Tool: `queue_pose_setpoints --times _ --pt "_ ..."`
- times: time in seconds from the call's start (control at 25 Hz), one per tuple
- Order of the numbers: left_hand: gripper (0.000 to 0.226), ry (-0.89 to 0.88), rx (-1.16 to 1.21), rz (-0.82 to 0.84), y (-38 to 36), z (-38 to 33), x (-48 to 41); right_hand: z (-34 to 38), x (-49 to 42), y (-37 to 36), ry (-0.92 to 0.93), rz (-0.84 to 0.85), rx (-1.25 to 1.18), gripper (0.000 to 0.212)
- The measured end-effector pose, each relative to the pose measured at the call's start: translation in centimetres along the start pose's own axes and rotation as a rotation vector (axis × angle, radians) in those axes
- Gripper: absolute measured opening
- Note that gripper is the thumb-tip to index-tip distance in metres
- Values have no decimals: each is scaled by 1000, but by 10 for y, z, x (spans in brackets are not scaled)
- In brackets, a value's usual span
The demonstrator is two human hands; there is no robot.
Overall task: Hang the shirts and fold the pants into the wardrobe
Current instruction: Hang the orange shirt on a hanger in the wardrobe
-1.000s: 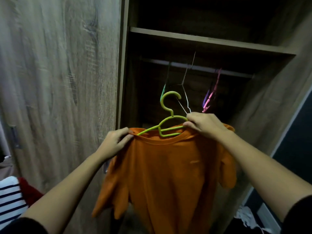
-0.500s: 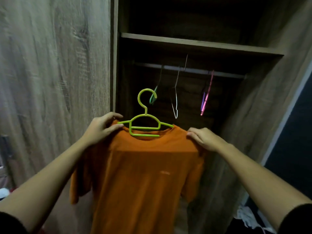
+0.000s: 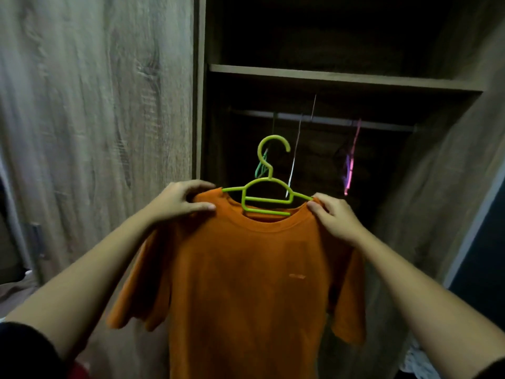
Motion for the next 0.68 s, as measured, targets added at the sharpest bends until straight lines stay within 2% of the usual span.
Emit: queue_pose_setpoints --times 0.12,0.24,0.36,0.48,0.52,0.6,0.68 --pt "14 96 87 -15 3 23 10 4 5 14 40 -32 -116 18" --pt "19 81 127 -50 -3 21 13 4 5 17 21 -35 -111 17" --pt "22 18 105 -172 0 11 14 8 7 20 -15 -28 141 14" --pt "18 9 141 -248 -1 4 12 31 1 17 45 -73 427 29" --pt "16 2 154 -241 -2 0 11 35 -3 13 48 -55 423 28" --pt "13 14 175 -171 -5 -4 11 29 -8 6 13 1 225 15" --pt "32 74 180 1 -16 7 19 8 -11 -1 -38 37 28 13"
Point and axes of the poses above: each hand's wrist, its own x-axis away from the middle knuckle, its own y-axis out of the back of the hand, z = x × y, the point moved 9 cm from there along -x, towards the middle knuckle, and after that the axes turned 11 degrees about z, right-handed, at the moved point
